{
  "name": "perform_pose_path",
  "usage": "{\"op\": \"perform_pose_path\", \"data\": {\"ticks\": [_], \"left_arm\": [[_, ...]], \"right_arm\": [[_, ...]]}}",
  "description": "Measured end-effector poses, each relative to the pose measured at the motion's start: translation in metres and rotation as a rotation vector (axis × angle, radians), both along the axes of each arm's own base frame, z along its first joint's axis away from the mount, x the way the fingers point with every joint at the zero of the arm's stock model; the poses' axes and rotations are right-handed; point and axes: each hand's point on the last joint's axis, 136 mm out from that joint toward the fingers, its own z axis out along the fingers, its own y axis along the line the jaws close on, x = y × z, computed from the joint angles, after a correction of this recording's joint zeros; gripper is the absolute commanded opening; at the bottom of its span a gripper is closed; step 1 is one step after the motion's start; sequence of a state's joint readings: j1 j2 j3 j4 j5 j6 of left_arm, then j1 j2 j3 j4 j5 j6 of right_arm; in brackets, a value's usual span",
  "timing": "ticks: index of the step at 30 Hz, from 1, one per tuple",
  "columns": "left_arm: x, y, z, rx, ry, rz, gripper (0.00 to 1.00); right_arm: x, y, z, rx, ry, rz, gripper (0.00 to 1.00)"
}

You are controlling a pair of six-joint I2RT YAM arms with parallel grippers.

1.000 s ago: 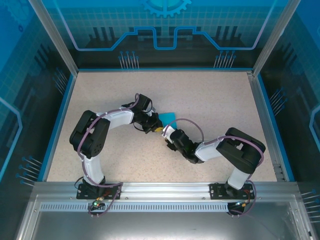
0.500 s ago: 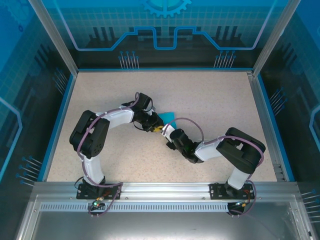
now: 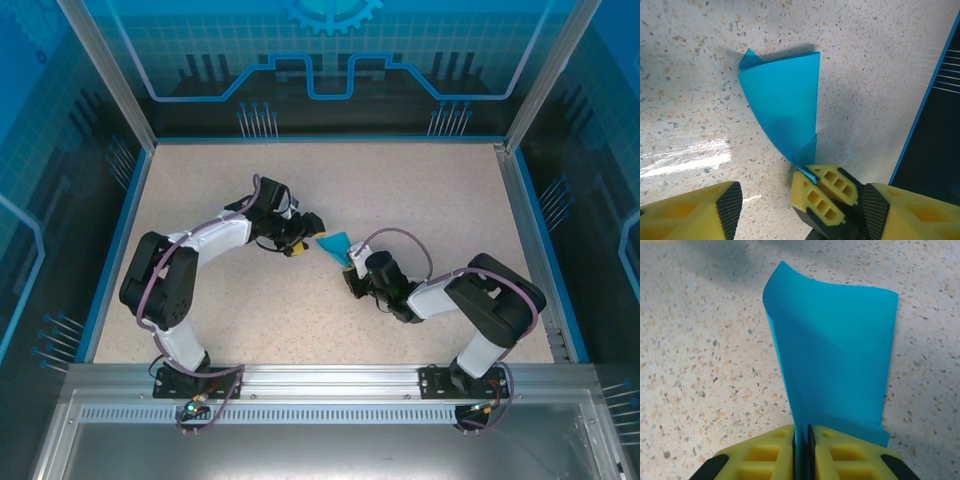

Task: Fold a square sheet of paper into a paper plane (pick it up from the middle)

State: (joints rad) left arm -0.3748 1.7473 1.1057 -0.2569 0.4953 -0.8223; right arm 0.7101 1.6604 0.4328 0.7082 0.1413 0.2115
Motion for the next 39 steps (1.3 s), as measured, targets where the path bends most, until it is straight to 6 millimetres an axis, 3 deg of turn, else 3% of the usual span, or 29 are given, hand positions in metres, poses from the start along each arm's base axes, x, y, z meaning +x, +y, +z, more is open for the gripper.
{"op": "perform_pose_path", "data": {"ticks": [12, 20, 31, 39], "left_arm": [[-0.014, -0.014, -0.015, -0.059, -0.033, -0.048, 0.60], [-0.018, -0.022, -0.019, -0.095, -0.068, -0.070, 0.56], [-0.016, -0.028, -0.024, -0.117, -0.090, -0.086, 0.47], [-0.015, -0.030, -0.031, -0.117, -0.084, -0.092, 0.44]], "right_arm": [[0.006, -0.006, 0.007, 0.273, 0.196, -0.063, 0.15], [0.010, 0.010, 0.019, 0.386, 0.295, -0.057, 0.12], [0.006, 0.009, -0.004, 0.466, 0.472, -0.100, 0.11], [0.010, 0.009, -0.003, 0.549, 0.543, -0.119, 0.10]]}}
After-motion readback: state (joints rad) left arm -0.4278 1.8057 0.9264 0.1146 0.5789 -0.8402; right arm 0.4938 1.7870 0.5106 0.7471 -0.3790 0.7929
